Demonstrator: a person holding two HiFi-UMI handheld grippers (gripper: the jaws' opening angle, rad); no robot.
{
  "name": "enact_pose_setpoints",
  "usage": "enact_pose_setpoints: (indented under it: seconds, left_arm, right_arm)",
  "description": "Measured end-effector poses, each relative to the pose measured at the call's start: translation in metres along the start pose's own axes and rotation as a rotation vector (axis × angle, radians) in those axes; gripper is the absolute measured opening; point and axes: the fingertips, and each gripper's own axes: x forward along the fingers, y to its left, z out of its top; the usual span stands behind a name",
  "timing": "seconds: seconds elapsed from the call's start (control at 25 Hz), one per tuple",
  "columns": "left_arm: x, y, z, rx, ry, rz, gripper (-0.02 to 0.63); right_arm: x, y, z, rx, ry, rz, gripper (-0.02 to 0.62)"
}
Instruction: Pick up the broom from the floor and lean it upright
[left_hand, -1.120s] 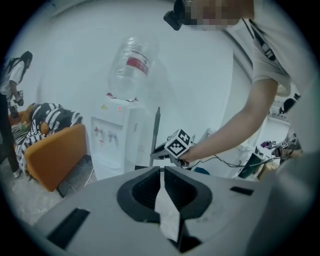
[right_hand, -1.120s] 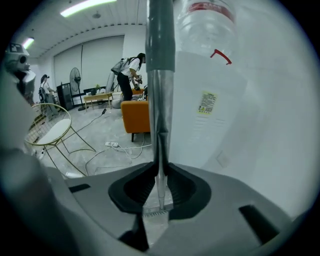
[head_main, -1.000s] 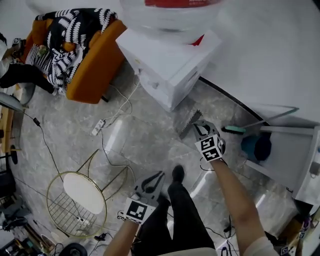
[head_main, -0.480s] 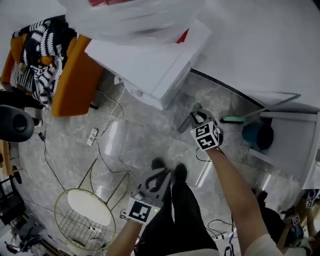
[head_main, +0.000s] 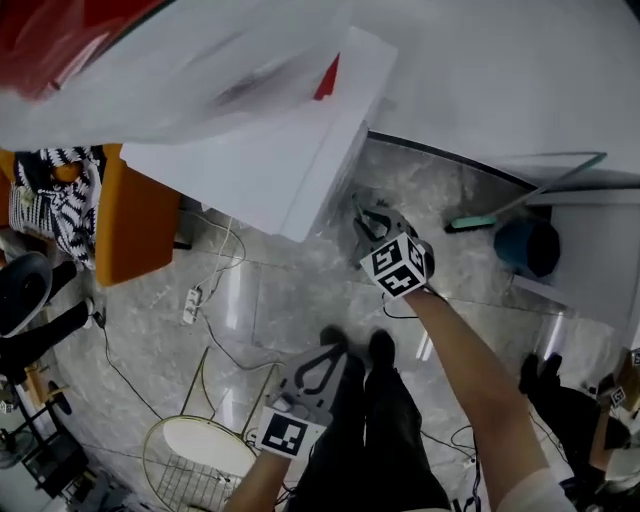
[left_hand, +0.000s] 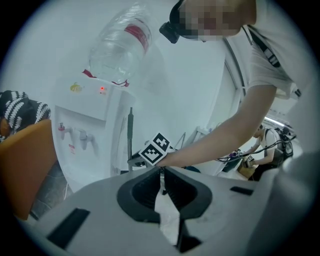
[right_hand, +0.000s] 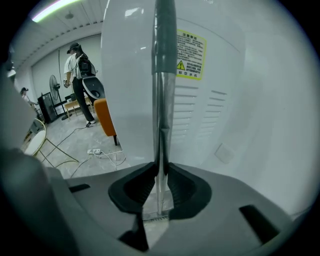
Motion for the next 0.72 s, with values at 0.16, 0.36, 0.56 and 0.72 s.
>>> enact_pose_setpoints:
  seconds: [0.16, 0.36, 0.56, 0.72]
  left_arm:
    - [0.004, 0.010, -0.007, -0.042, 0.015, 0.006, 0.025]
    - [0.005, 0.020, -0.012, -0.004, 0.017, -0.019, 0.025]
    - [0.008, 0.020, -0.010, 0.059, 0.008, -0.047, 0.025]
    - [0.007, 0.025, -0.012, 0.031, 0.013, -0.034, 0.025]
  right_arm:
    - [0.005, 0.000, 0.005, -0.010, -0.032, 0.000, 0.083]
    - [0.013, 0.004, 0.010, -0.050, -0.056, -0.002, 0.111]
    - [0.015, 0.011, 0.015, -0.066, -0.066, 0.033, 0.186]
    - [0.017, 0.009, 0.018, -0.065, -0.070, 0.030, 0.186]
